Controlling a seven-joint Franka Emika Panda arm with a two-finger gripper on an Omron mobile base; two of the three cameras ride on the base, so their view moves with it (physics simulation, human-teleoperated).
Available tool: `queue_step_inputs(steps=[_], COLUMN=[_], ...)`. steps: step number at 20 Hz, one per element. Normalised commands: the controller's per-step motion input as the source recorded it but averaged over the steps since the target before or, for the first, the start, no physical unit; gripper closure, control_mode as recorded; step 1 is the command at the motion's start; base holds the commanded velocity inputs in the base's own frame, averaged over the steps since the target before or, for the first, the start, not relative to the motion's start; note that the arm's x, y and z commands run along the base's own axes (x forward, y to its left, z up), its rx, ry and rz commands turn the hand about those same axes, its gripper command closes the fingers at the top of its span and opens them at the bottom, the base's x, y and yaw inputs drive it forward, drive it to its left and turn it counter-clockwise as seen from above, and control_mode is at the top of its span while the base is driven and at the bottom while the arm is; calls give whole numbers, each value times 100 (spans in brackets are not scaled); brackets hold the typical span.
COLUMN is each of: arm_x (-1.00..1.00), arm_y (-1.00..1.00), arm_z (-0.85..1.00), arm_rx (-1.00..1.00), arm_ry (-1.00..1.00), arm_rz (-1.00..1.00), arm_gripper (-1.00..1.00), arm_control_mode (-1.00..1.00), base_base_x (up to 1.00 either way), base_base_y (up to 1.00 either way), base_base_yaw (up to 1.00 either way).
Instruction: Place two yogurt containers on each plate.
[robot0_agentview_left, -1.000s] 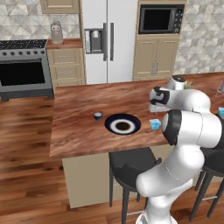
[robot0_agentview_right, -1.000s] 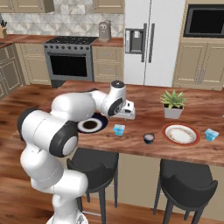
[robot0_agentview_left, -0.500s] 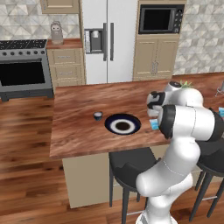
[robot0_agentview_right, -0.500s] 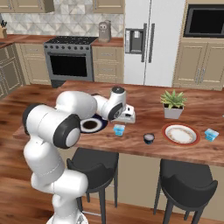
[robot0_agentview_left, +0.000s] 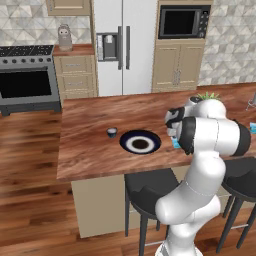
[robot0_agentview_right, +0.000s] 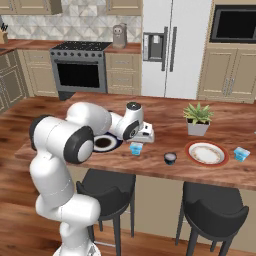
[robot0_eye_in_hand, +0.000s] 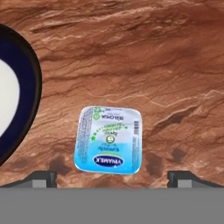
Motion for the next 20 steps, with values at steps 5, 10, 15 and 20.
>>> queue_step_inputs(steps=[5,10,15,20], arm_x=[9,14,4,4], arm_y=[0,0,0,0], arm_z=[-2,-14,-26,-23], arm_rx=[0,0,0,0], arm_ry=[0,2,2,4], arm_rz=[1,0,0,0], arm_gripper=[-100,-100,-100,-100], arm_control_mode=[-100,-100,-100,-100], base_base_x=[0,0,0,0], base_base_y=[0,0,0,0], base_base_yaw=[0,0,0,0])
